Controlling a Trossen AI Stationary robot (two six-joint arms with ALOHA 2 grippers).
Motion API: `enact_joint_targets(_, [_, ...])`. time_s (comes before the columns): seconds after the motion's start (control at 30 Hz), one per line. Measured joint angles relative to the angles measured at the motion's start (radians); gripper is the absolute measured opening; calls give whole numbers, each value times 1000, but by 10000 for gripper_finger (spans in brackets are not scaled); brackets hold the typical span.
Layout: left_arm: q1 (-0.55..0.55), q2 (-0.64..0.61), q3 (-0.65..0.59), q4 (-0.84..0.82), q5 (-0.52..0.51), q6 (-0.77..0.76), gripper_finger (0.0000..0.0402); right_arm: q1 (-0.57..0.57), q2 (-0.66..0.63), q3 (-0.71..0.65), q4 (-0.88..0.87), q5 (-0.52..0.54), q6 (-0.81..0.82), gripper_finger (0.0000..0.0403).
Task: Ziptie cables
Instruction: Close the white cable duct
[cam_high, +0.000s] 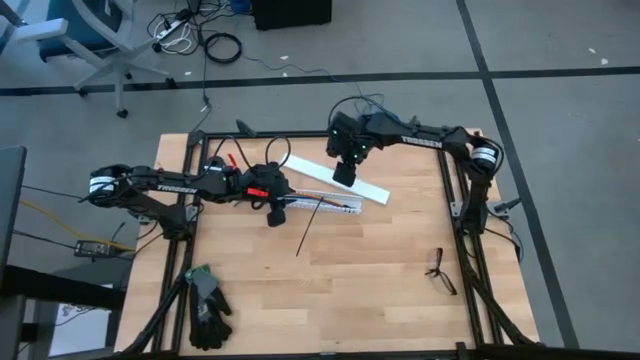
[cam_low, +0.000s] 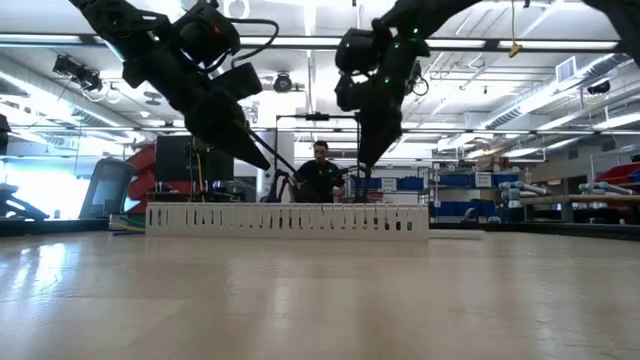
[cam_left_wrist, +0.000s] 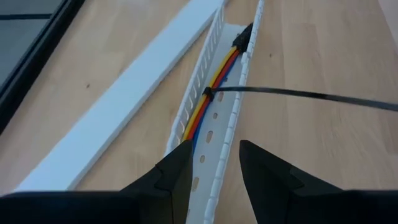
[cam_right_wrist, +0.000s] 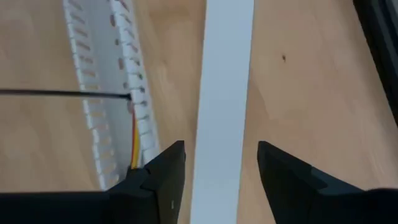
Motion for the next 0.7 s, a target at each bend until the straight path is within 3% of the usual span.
enact_joint_targets(0.17, [0, 0, 0, -42, 1, 22, 142, 60, -92, -133, 4, 80, 70, 155])
enact_joint_targets(0.37, [0, 0, 0, -40, 10, 28, 142, 148, -297, -456, 148, 181, 275, 137])
enact_joint_targets(0.53, [0, 0, 0, 73, 61, 89, 142, 257, -470, -752, 387, 210, 506, 130])
enact_joint_targets(0.7, [1, 29, 1, 258, 108, 154, 142, 359, -572, -920, 571, 303, 695, 130])
